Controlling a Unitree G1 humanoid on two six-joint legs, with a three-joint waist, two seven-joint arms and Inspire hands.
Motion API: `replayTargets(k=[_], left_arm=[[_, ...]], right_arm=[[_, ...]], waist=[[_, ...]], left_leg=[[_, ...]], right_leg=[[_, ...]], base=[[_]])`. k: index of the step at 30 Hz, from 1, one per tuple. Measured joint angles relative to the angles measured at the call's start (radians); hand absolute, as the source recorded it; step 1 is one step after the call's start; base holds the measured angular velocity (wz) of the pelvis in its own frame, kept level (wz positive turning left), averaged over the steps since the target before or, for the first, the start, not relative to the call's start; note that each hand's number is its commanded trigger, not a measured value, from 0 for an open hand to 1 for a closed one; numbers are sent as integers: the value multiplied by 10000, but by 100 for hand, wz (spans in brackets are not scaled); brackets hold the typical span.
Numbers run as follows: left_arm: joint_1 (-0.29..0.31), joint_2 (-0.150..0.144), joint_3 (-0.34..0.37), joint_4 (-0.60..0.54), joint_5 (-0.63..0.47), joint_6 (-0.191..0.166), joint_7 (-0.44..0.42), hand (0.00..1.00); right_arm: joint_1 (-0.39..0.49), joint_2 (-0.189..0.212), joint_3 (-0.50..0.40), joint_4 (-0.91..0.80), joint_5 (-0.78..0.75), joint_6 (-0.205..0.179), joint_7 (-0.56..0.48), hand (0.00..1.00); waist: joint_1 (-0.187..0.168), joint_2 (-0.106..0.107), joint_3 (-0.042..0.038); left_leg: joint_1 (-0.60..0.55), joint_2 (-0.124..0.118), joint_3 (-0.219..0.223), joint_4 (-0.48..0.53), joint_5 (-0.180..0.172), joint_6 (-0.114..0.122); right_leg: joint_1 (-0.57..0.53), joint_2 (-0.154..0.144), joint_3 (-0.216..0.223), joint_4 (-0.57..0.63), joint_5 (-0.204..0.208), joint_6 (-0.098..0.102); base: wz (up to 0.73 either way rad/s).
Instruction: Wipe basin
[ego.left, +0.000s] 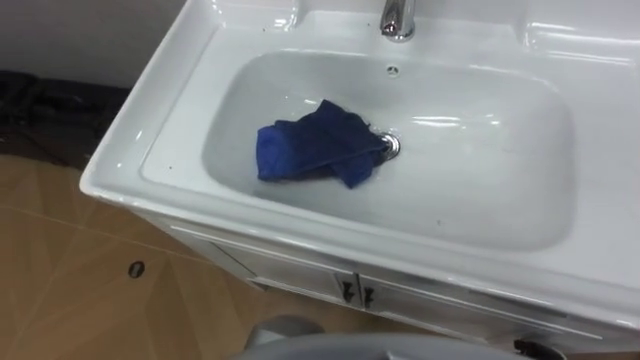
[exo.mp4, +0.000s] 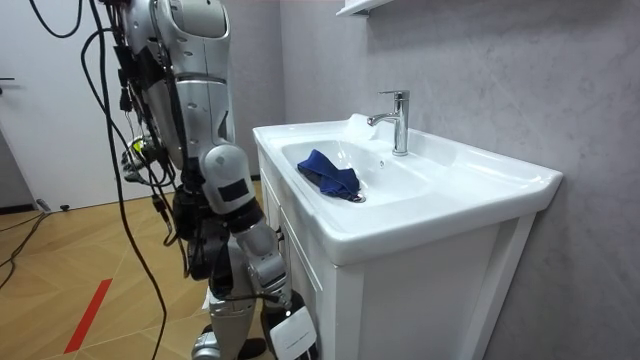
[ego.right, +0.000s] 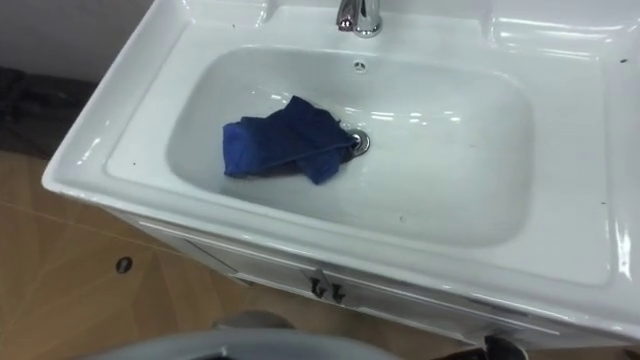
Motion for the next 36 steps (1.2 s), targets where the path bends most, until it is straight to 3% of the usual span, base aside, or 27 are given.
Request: replayTargets(k=[4, 6, 8, 12, 14, 21, 26, 29, 36], left_arm=[[206, -363, -1187, 1340, 268, -3, -513, 0], [148, -540, -1733, 2028, 1182, 39, -809, 0], [77, -661, -2728, 2593, 2679, 190, -1284, 0], [-5, -695, -3916, 2702, 4672, 311, -2160, 0], [-249, -692, -4547, 2733, 5647, 390, -2639, 0], [-579, -712, -4957, 2720, 7282, 680, -3906, 0], [-681, -721, -5318, 2730, 8140, 1083, -4485, 0], [-816, -739, -5450, 2960, 8657, 1194, -4820, 0], [-863, -878, -5535, 2924, 9572, 1585, -5455, 0]], right_arm=[[-82, 99, 4, 216, -36, -69, 108, 0], [-259, 188, -2, 437, -48, -108, 68, 0], [-370, 288, 19, 737, 10, -120, 71, 0], [-381, 327, 109, 752, 261, -234, 207, 0], [-389, 347, 228, 750, 308, -385, 250, 0], [-212, 385, 382, 751, 646, -582, 431, 0], [-284, 382, 384, 1153, 621, -789, 349, 0], [-292, 412, 353, 1401, 699, -843, 282, 0], [-251, 428, 266, 1515, 576, -586, 304, 0]], waist=[[-295, -221, 6], [-443, -286, 34], [-633, -338, 50], [-1106, -437, 80], [-1395, -456, 138], [-1777, -718, 138], [-2040, -654, 124], [-2262, -635, 129], [-2624, -644, 126]], left_leg=[[25, 2, 68, 17, 11, 18], [19, 3, 81, 20, 8, 22], [45, 9, 86, 42, -6, 39], [6, 17, 100, 129, -6, 39], [-3, 16, 113, 178, -7, 38], [152, 80, 653, 157, -80, 126], [301, 132, 960, 96, -193, 195], [487, 131, 958, 45, -227, 209], [555, 179, 1086, 20, -254, 207]], right_leg=[[80, -23, -84, 2, -5, 7], [124, -24, -79, -1, -4, 8], [179, -26, -106, -1, -6, 10], [211, -45, -128, 13, -6, 10], [239, -62, -136, 1, -6, 10], [203, -58, 217, 16, -9, 27], [221, -45, 685, 93, 35, 103], [337, -51, 717, 147, 36, 105], [330, -31, 800, 166, 36, 106]], base=[[4], [2], [5], [6], [0], [-18], [-19], [-2], [-6]])
